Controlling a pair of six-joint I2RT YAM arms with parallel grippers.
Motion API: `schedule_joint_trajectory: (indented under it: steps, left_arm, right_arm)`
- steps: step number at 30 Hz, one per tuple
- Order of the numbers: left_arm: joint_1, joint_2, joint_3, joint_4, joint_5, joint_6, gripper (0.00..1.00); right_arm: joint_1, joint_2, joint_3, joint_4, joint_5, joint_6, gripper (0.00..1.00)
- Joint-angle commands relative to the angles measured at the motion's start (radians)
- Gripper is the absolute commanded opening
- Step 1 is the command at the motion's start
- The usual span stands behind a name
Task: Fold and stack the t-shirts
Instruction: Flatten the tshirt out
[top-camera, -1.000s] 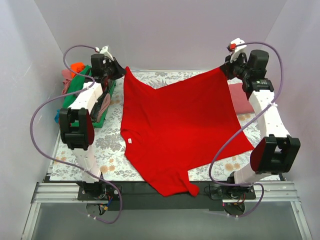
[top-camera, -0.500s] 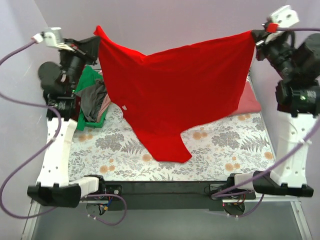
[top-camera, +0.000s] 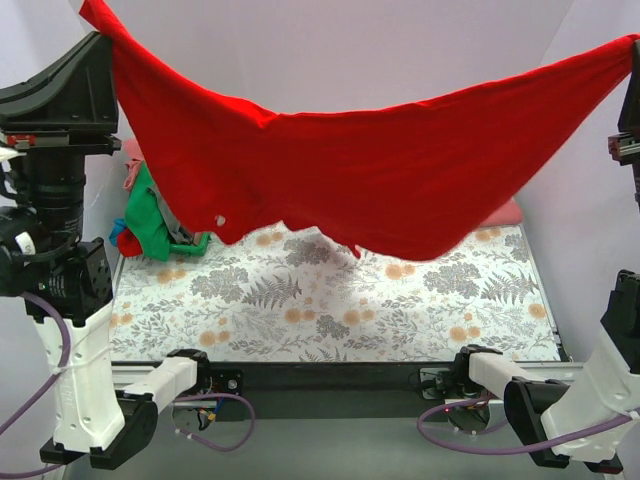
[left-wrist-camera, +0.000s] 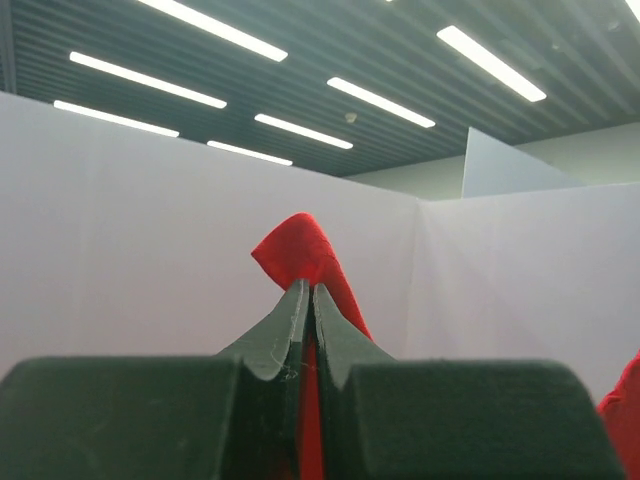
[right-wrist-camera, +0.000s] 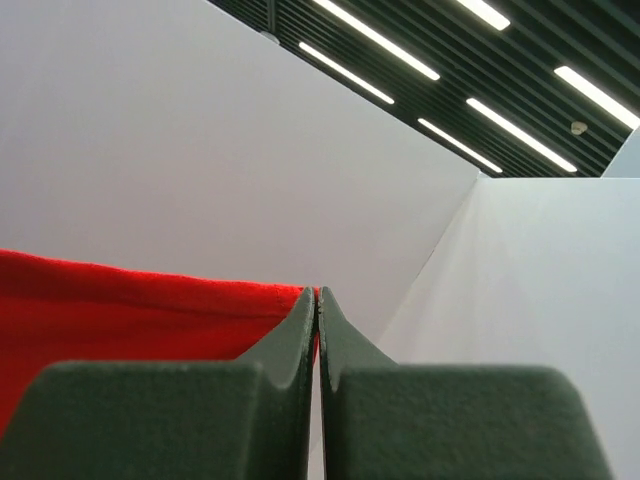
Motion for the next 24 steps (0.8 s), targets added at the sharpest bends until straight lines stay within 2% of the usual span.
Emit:
schedule_joint_trajectory:
  steps: [1,6,10,17,20,24]
  left_arm:
    - [-0.021,0.026,0.039,-0.016,-0.043,0.012,0.0]
    - [-0.05,0.051,0.027,-0.023,-0.072,0.056,0.0]
    - [-0.064,0.071,-0.057,-0.019,-0.112,0.095,0.0]
    - [-0.065,0.144,-0.39,0.058,-0.164,0.129,0.0]
    - [-0.064,0.265,-0.618,0.139,-0.161,0.11,0.0]
    - [-0.045,0.438,-0.698,0.221,-0.132,0.095,0.0]
  right_arm:
    - [-0.01,0.022,-0.005,0.038,0.061,0.004,0.01]
    - [-0.01,0.022,-0.084,0.039,0.059,0.0,0.01]
    - [-0.01,0.027,-0.213,0.045,0.046,-0.002,0.01]
    - [-0.008,0.031,-0.564,0.104,0.007,0.015,0.01]
    - [-0.01,0.057,-0.751,0.159,-0.013,0.024,0.01]
    - [-0.01,0.131,-0.961,0.265,-0.025,0.049,0.01]
